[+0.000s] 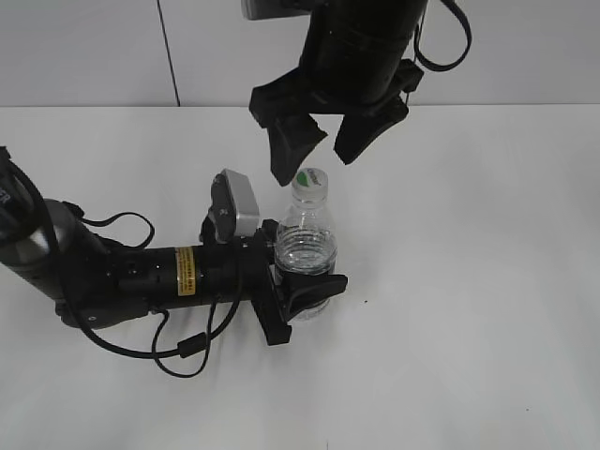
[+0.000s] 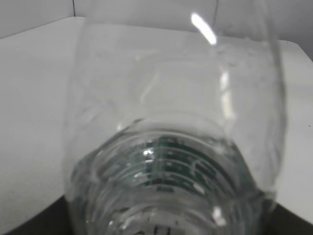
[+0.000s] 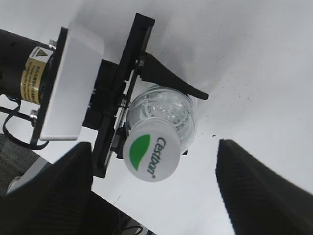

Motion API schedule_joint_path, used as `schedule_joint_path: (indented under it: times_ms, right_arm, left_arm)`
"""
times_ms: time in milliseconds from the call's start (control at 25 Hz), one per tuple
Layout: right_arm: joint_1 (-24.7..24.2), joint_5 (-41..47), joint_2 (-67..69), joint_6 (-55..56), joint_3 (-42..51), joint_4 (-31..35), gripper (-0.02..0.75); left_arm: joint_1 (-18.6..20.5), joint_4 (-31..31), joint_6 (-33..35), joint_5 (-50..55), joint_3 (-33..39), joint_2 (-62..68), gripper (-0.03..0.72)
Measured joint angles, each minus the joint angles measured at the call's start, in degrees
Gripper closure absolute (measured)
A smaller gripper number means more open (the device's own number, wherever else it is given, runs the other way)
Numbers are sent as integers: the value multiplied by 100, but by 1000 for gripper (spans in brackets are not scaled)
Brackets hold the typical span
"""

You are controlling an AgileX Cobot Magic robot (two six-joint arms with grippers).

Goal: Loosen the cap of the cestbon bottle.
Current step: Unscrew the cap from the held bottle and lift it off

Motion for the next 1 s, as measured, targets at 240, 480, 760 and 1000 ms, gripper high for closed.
schedule_joint_path:
  times_ms: [240,480,760,1000]
  right_arm:
    - [0,0,0,-33,1,9,144]
    - [0,0,0,-93,50,14,144]
    - [0,0,141,-115,57,14,144]
    - [0,0,177,-130,61,14,153]
  left_arm:
    - [0,-16,0,0,0,0,287]
    - [-10,-33,0,0,0,0,287]
    - [-10,-44,0,0,0,0,287]
    - [-10,-62,0,4,0,0,287]
